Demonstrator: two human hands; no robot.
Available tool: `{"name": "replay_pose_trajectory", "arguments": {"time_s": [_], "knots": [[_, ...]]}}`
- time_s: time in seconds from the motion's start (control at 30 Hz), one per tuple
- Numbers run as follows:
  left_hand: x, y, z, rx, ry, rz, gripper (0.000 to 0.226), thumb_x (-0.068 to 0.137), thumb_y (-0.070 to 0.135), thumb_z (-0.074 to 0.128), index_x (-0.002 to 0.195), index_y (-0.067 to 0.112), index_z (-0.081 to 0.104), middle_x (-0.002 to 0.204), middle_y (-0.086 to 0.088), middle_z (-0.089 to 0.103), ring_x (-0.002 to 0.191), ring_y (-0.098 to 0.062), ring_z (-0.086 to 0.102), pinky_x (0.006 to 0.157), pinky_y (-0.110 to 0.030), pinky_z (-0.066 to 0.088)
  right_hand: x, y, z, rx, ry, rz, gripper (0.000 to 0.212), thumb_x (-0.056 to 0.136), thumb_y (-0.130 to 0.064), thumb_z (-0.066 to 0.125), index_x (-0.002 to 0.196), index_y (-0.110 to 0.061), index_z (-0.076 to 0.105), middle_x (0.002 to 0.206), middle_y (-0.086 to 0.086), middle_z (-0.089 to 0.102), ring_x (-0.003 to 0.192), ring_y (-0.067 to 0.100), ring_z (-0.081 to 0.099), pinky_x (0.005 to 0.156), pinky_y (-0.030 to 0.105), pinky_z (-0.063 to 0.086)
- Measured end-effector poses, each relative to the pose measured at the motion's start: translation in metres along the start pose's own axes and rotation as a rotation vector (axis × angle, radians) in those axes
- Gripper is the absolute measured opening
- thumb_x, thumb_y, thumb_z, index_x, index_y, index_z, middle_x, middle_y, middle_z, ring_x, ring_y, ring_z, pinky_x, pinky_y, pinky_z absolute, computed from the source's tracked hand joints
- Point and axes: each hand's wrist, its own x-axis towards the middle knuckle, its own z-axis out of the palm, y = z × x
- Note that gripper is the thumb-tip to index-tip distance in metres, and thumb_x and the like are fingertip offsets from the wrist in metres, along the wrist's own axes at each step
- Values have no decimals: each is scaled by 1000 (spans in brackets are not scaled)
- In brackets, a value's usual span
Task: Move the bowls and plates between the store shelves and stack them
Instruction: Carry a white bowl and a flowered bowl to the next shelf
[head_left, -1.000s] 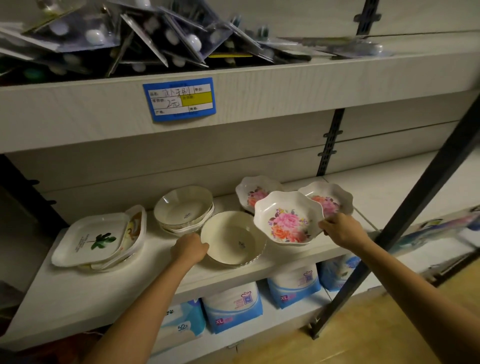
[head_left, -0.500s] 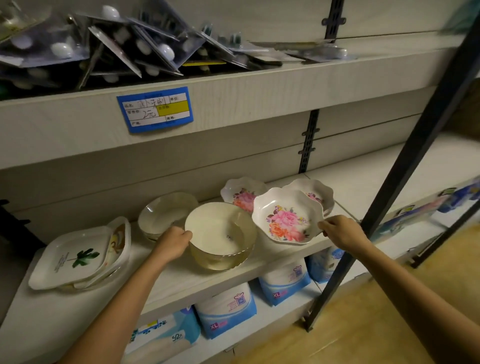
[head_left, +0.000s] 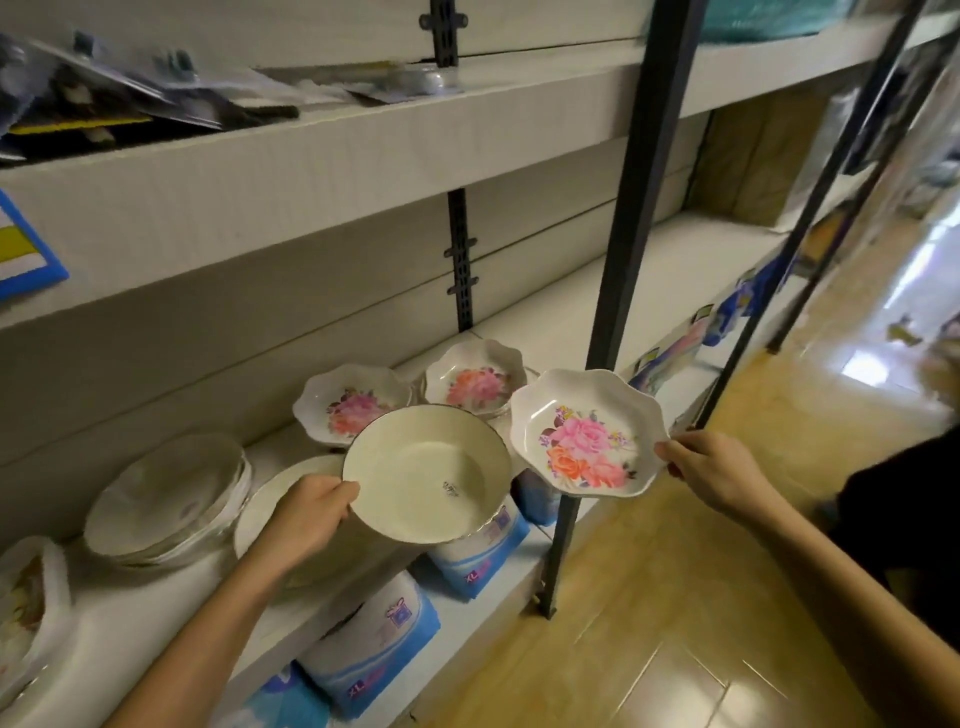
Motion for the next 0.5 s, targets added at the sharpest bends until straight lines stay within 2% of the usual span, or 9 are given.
{"name": "replay_pose_trajectory", "arguments": {"time_s": [0.13, 0.2, 0.33, 0.5], "knots": [[4, 32, 30, 2, -44, 51, 29, 91, 16, 46, 63, 9, 48, 58, -6, 43, 58, -17, 39, 58, -29, 28, 4, 34, -23, 7, 69, 80, 36, 93, -23, 49, 69, -1, 66, 67, 10, 62, 65, 26, 56, 69, 42, 48], [5, 49, 45, -3, -56, 66, 31, 92, 15, 47, 61, 9, 46, 57, -5, 41, 57, -17, 38, 56, -29, 28, 10, 52, -37, 11, 94, 97, 36, 92, -23, 50, 74, 2, 67, 65, 10, 61, 61, 23, 53, 66, 39, 46], [10, 82, 78, -35, -68, 63, 29, 90, 14, 50, 61, 10, 45, 55, -3, 40, 54, -16, 35, 54, -29, 26, 28, 86, -70, 27, 108, 111, 38, 92, -23, 49, 65, -1, 63, 60, 9, 56, 53, 19, 44, 55, 31, 33], [8, 130, 132, -95, -59, 49, 28, 86, 19, 54, 60, 11, 45, 52, 0, 38, 53, -14, 33, 54, -29, 25, 61, 132, -122, 41, 97, 105, 38, 93, -24, 49, 76, 5, 67, 62, 10, 56, 55, 20, 45, 57, 34, 35]]}}
